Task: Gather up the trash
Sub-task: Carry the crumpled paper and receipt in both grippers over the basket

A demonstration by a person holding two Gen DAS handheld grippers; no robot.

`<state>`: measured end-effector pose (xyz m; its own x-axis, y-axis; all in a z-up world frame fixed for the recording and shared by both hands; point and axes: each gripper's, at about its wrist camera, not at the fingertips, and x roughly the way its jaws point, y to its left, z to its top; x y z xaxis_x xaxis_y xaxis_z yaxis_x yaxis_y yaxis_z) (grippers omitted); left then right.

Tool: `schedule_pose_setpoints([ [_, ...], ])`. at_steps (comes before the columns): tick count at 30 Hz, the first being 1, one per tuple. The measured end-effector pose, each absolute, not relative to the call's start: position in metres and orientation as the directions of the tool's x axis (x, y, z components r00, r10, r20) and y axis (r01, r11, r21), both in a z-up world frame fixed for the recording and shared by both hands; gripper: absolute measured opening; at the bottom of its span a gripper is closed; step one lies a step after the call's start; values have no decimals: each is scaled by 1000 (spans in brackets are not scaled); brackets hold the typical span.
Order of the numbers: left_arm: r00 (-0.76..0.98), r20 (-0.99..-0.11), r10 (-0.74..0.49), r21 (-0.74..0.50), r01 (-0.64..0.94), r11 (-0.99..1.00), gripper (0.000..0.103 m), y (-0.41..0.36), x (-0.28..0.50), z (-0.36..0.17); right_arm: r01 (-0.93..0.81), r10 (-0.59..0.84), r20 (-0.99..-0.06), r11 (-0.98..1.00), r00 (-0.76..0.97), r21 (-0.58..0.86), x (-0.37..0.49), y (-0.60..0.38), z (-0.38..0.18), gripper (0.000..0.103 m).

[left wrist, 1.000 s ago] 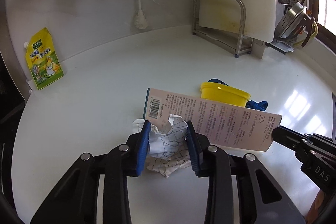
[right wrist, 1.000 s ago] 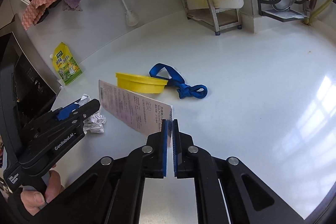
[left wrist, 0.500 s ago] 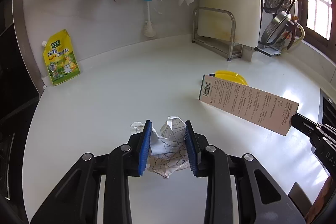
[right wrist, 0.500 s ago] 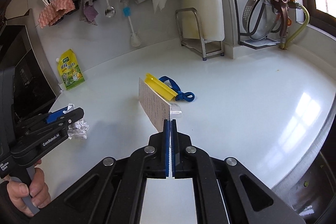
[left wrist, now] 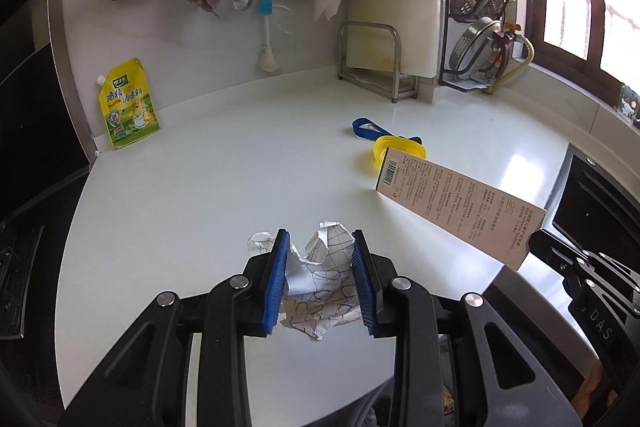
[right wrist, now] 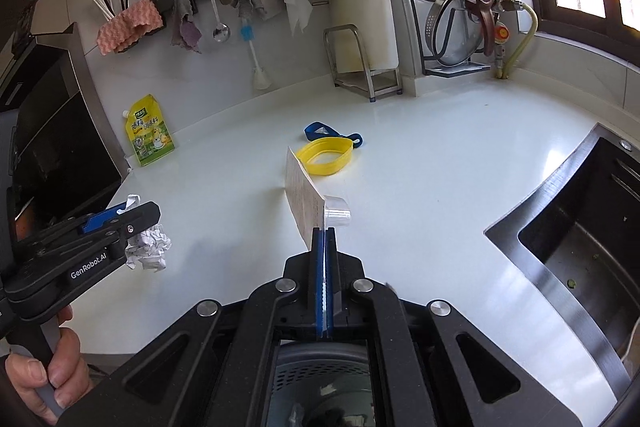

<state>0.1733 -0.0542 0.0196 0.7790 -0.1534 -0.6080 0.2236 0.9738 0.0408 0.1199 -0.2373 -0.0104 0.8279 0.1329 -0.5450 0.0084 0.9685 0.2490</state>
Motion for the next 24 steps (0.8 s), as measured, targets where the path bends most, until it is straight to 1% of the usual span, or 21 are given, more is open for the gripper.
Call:
schedule_pose_setpoints([
  [14,758,-613,-223,11,290,957,31,-69,84,11,16,125,-530,967,839,255,31,-223,-7,0],
  [24,750,-614,-246,9,319,948,31,-77,36,4,5,115,-521,975,846,223,-38,-213,1,0],
])
